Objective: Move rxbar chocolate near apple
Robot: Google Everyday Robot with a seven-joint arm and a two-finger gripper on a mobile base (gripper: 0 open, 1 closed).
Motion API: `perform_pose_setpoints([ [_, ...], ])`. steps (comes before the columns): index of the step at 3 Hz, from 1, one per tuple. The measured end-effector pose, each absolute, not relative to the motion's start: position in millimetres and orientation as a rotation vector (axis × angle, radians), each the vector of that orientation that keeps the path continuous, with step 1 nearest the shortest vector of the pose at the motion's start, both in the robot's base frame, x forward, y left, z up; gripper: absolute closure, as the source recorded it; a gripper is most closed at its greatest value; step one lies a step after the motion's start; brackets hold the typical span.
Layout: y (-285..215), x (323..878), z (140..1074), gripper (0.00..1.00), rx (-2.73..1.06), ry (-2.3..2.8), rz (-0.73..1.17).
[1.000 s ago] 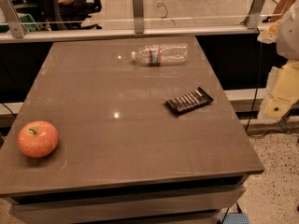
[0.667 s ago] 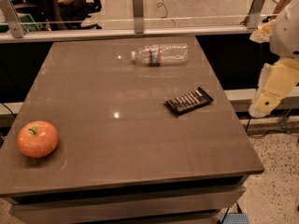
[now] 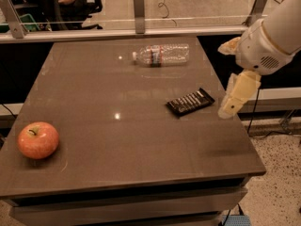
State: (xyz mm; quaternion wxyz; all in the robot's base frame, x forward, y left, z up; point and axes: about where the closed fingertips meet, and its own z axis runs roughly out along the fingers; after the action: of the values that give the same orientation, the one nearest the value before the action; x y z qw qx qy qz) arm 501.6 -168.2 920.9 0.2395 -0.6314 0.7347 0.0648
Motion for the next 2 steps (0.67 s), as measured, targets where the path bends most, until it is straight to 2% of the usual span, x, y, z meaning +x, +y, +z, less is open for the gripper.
perform_pose_setpoints([
  [2,-138,536,864,0.00,-1.798,1.970,0.221],
])
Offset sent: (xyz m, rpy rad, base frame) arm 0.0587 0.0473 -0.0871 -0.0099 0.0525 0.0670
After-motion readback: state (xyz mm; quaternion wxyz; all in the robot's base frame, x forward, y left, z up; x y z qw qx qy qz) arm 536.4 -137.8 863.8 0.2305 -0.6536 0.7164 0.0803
